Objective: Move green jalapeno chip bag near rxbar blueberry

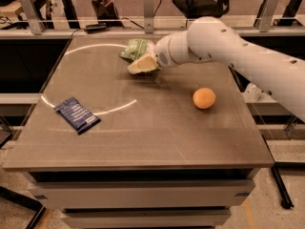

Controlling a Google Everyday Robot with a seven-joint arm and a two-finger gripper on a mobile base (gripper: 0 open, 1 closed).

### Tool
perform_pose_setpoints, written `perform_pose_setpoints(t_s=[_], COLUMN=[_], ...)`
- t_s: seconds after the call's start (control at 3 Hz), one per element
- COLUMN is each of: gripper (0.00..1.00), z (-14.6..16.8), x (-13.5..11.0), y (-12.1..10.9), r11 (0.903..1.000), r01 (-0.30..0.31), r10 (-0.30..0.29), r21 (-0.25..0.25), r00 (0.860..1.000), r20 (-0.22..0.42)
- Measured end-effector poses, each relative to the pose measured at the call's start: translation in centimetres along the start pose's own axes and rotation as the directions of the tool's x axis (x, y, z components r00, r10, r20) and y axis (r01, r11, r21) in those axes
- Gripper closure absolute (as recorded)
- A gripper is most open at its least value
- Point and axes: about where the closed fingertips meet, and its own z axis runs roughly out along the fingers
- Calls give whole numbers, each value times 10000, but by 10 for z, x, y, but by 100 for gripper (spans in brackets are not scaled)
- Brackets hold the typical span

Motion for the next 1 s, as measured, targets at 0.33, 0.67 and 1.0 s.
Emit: perform_pose_setpoints(t_s=[0.33,0.67,1.0], gripper=[42,64,89], z=[7,8,8], x=[1,4,10], y=[2,3,6], r11=[9999,9996,9949], r01=[51,191,259], r10=[-51,-192,-245], r21=[-124,-197,-975], r00=[10000,9998,9996], r20=[13,-34,158])
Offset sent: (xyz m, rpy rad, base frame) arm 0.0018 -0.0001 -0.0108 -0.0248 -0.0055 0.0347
